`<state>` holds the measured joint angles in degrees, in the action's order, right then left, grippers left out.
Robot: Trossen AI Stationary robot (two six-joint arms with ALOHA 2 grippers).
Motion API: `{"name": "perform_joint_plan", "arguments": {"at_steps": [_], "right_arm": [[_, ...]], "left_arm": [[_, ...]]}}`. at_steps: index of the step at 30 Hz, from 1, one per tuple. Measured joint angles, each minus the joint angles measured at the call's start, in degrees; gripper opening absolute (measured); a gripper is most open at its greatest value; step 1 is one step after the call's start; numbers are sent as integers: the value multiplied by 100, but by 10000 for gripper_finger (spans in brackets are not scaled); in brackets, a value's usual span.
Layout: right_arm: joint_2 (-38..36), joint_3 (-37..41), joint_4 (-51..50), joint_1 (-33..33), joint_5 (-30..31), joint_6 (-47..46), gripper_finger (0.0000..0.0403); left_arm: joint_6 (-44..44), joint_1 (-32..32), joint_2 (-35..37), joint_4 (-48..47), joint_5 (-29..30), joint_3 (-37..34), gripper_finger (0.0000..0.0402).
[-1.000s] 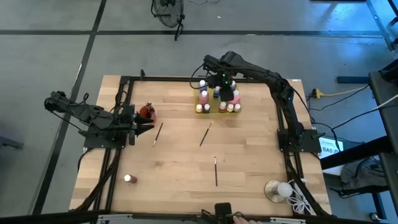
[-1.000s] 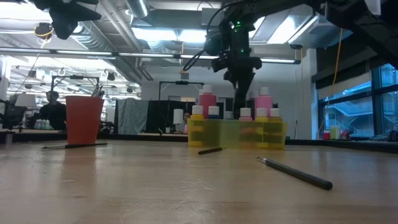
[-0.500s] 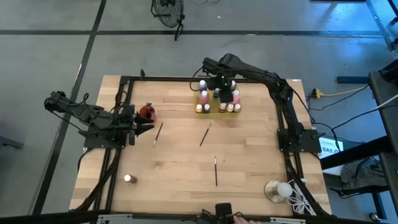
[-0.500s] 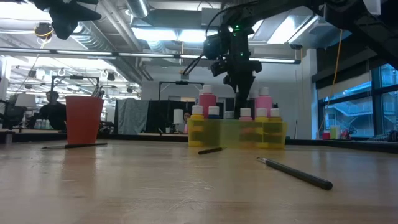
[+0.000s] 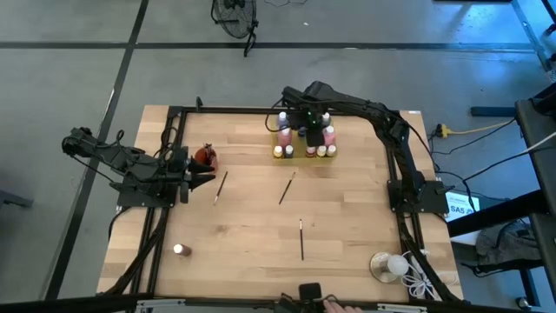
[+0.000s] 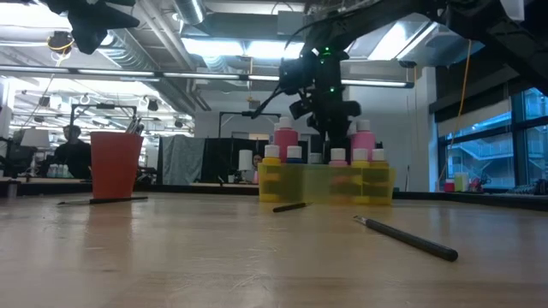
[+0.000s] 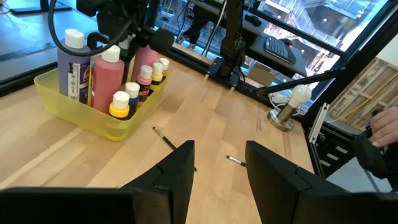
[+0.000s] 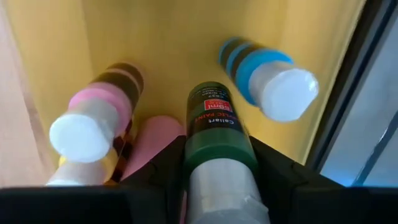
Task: Pick & Place Paint Supplies
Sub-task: Put the small green paint bottle into the yellow bin
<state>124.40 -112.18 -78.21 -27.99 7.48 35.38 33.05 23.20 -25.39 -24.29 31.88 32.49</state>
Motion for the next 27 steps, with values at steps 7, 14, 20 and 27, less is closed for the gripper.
{"name": "perform_joint_plan", "arguments": {"at_steps": [7,14,20,27], "right_arm": [[0,0,195,-7,-473,109,140],[23,0,244,-16,-471,87,140],[244,0,207,-17,-460,-2,147],[363,0,179,-17,-443,-42,147]], "left_arm": [[-32,0,0,0,-2,0,139],[-28,0,0,1,-1,0,139],[18,0,0,0,0,0,139],[23,0,0,0,0,0,139]]}}
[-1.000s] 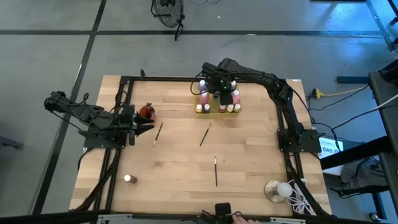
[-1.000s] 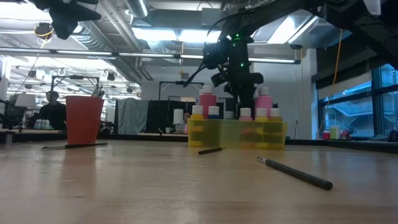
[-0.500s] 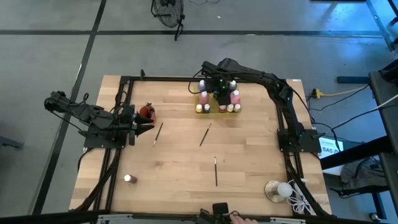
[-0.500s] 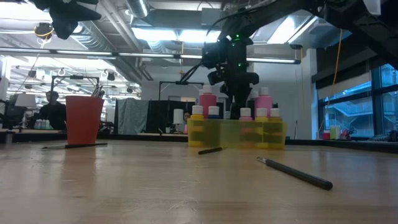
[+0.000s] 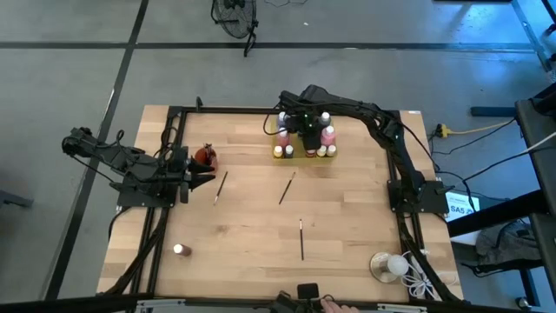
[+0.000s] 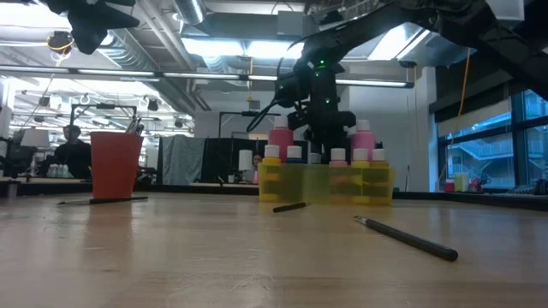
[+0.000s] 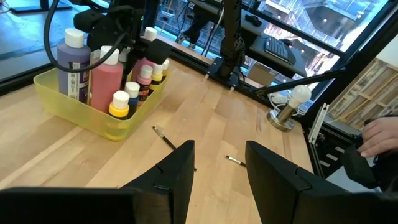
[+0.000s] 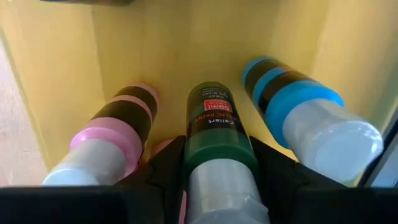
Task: Pick & Place Paint Supplies
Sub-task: Put the small green paint bottle into the yellow bin
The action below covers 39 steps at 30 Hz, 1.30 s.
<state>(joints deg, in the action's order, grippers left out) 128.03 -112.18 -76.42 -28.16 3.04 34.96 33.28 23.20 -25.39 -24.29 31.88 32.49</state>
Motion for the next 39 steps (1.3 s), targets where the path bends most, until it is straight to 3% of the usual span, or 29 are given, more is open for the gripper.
{"name": "perform_joint_plan", "arguments": {"at_steps": [15,32,39], "right_arm": [[0,0,-177,-35,-32,-354,150],[0,0,-256,-27,-20,-433,200],[-16,0,-400,66,481,-603,204]], "left_arm": [[3,0,0,-116,0,0,139],[45,0,0,-140,2,0,139],[6,2,0,-141,2,0,139]]}}
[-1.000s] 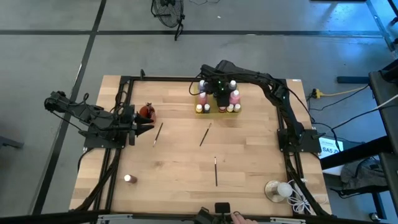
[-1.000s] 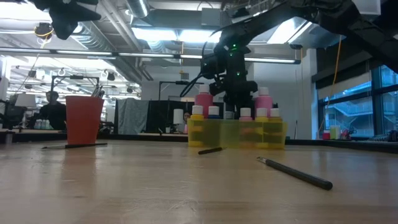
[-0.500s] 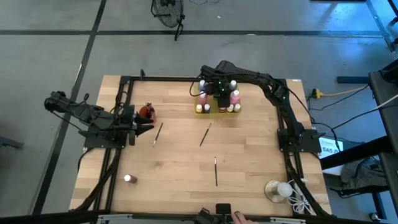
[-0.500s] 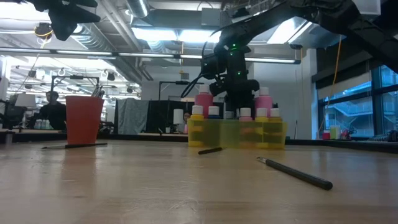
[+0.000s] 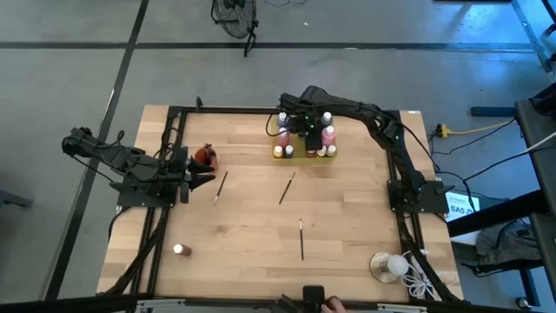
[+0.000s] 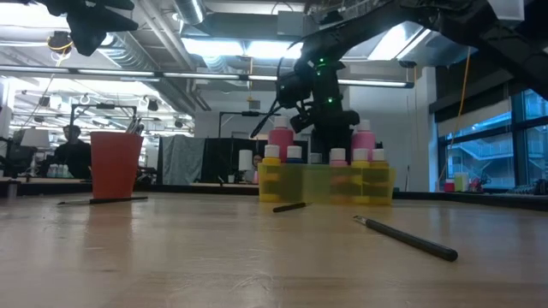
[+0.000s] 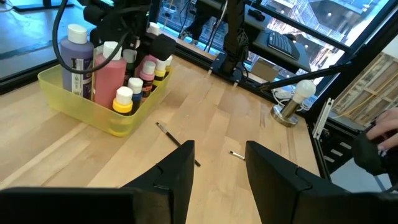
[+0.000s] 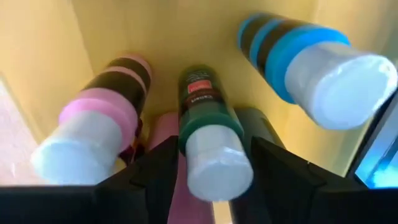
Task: Pick & Place Paint Supplies
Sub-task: Put the small green paint bottle into the yellow bin, then put the silver paint brush into the orange cup
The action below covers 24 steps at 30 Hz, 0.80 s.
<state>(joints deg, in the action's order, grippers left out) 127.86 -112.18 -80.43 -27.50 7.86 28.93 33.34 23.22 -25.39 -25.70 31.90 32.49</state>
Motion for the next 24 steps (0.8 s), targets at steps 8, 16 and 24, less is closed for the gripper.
{"name": "perform_joint_plan", "arguments": {"at_steps": [8,16,24], "right_arm": [[-174,-158,-127,198,4,-6,204],[-176,-873,-380,454,341,-322,203],[-176,-1984,-954,819,415,-1106,203]], "left_arm": [[-3,-2,2,-1,0,0,139],[-3,0,2,-1,1,0,139],[28,-2,2,-3,0,0,139]]}}
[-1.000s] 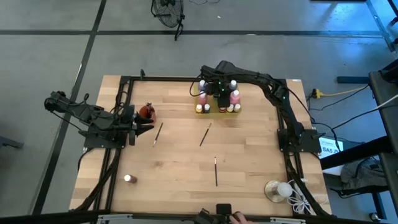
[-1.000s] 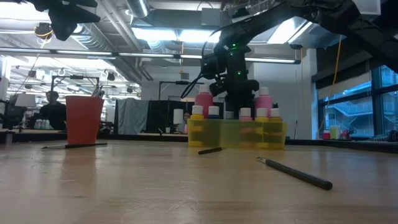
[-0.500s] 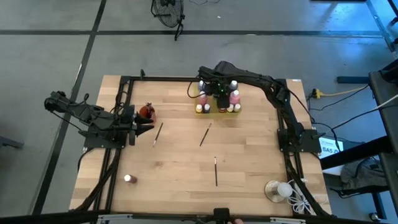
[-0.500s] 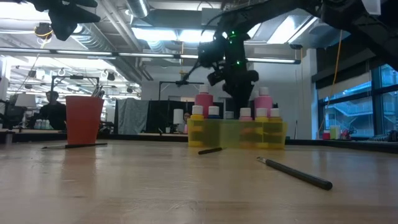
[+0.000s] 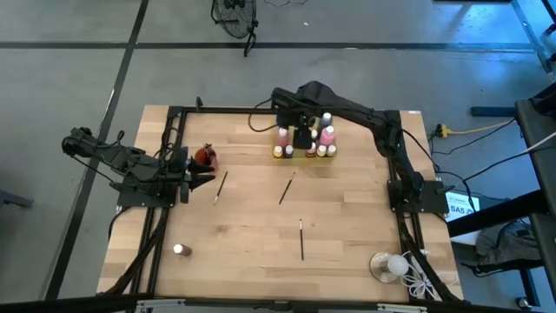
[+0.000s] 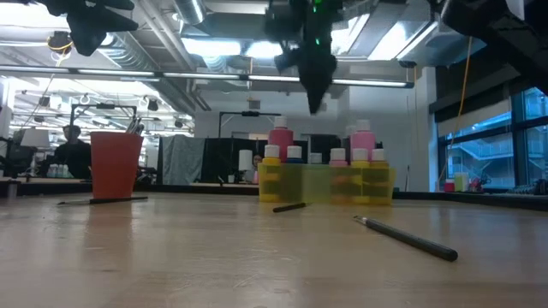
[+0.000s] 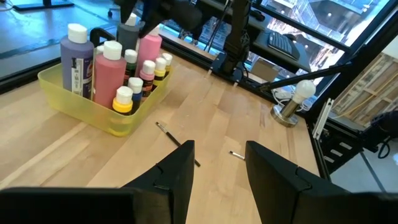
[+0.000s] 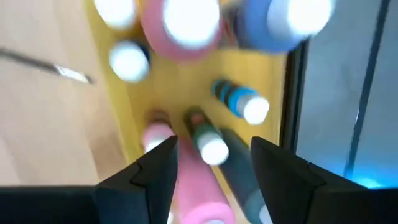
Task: Pick & Place Paint Supplies
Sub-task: Put the silver paint brush into the orange cup
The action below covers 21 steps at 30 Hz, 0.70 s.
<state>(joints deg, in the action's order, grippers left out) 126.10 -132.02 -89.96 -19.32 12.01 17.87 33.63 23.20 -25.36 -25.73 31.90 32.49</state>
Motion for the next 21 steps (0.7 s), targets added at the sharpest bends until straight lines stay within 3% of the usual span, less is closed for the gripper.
{"name": "perform_joint_plan", "arguments": {"at_steps": [2,8,21], "right_arm": [[0,-294,-7,148,-27,-293,203],[-442,-191,-3,684,-474,-741,203],[-917,-183,-6,2146,-1126,-2822,203]], "left_arm": [[13,0,0,2,0,0,139],[381,2,0,7,-274,0,139],[514,2,-170,-437,-137,0,139]]}}
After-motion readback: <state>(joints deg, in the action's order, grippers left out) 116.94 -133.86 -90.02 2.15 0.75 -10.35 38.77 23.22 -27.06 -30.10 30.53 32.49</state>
